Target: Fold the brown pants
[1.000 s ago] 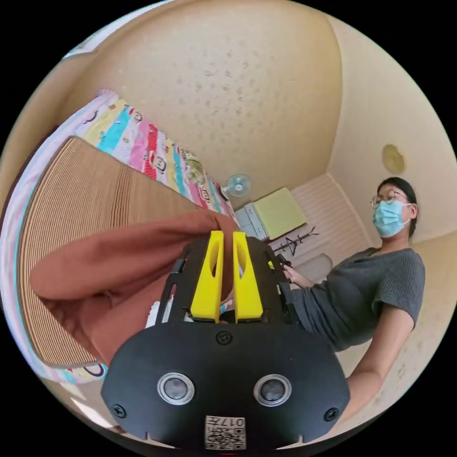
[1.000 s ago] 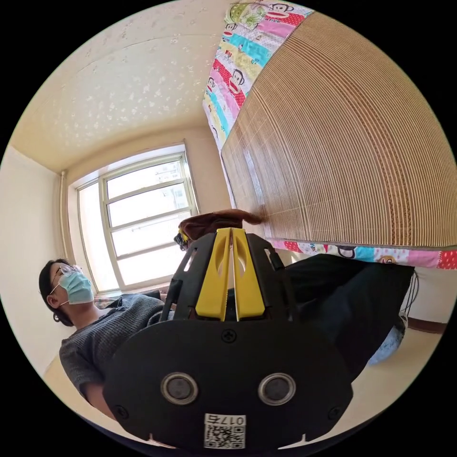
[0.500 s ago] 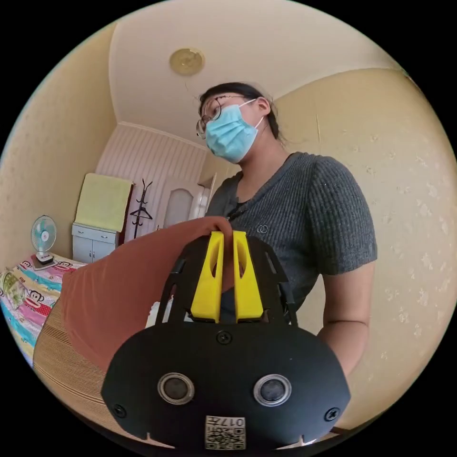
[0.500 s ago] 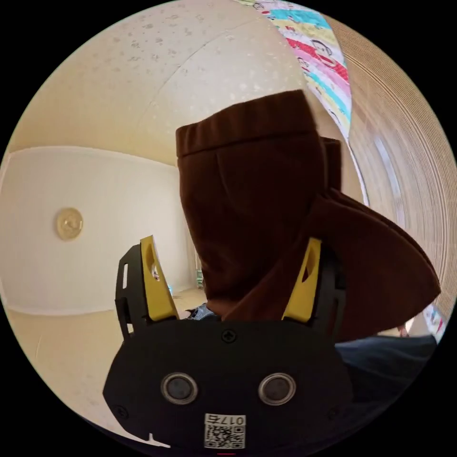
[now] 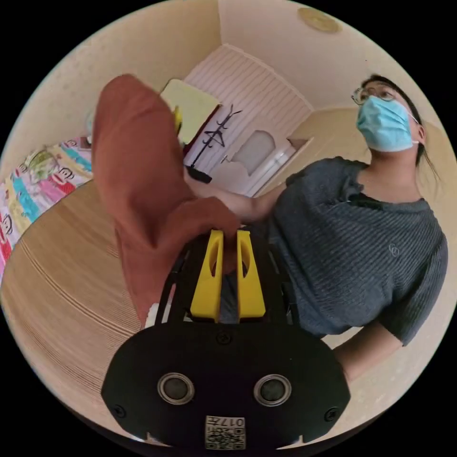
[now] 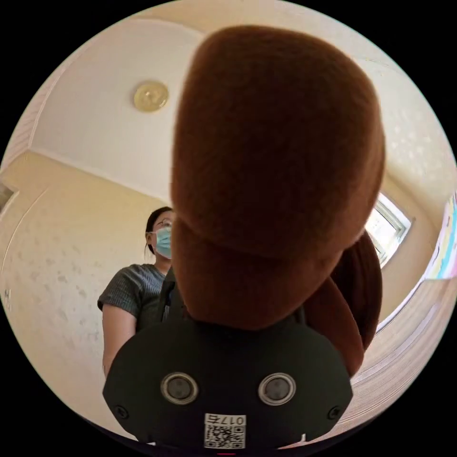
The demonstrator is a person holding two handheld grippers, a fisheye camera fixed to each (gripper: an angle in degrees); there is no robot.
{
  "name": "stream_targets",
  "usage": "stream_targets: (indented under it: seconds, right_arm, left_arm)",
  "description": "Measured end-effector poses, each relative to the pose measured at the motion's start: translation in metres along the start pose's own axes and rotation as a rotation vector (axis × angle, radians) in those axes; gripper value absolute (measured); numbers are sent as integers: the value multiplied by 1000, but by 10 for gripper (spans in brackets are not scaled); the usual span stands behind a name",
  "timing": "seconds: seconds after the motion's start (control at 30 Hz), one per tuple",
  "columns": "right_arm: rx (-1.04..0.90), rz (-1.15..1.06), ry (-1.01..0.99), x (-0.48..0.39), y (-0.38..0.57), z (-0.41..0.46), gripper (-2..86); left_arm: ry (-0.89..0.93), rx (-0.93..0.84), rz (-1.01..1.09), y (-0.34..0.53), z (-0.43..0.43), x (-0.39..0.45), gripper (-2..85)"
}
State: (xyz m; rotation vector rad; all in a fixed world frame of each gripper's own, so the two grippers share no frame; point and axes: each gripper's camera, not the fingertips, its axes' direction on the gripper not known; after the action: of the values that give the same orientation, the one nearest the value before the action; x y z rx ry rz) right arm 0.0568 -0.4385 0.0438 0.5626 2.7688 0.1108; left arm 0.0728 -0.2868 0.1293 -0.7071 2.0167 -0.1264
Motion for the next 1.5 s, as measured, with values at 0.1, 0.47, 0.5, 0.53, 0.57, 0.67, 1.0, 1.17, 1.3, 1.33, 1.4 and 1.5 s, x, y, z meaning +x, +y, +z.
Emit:
stream_targets:
  seconds: [0.1, 0.47, 0.5, 0.53, 0.57, 0.67, 1.0, 1.17, 1.3, 1.33, 1.4, 1.5]
  right_arm:
    - [-168, -147, -21, -43, -14, 24, 138]
    - [-437, -596, -590, -150, 16, 68, 149]
    - [-433, -610, -630, -150, 18, 70, 149]
    - [-412, -620, -703, -148, 24, 74, 149]
    - [-389, -603, -772, -141, 31, 81, 149]
    - [-350, -534, -943, -115, 53, 104, 149]
    - [-503, -308, -834, -50, 85, 161, 143]
    - [-593, -137, -520, -4, 72, 167, 133]
    - [-664, 114, -104, 50, 69, 164, 130]
    - [-657, 121, 13, 57, 67, 163, 137]
    - [-624, 102, 226, 61, 62, 163, 162]
    - [-590, 187, 570, 74, 53, 168, 237]
  left_arm:
    - [-370, -205, -86, 4, 56, -15, 43]
    - [-282, 273, -27, -38, 44, -27, 42]
    - [-297, 348, -12, -51, 36, -23, 59]
    - [-298, 386, -10, -57, 32, -22, 59]
    - [-268, 444, 17, -70, 27, -18, 58]
    - [-137, 488, 121, -105, 27, -11, 62]
    - [201, 353, -104, -155, 59, -84, 177]
    - [533, 373, -118, -148, 71, -140, 83]
    - [385, 442, -84, -145, 59, -167, 42]
    - [361, 457, -91, -143, 57, -173, 39]
    - [361, 541, -120, -131, 47, -199, 28]
    - [445, 634, -140, -120, 43, -229, 23]
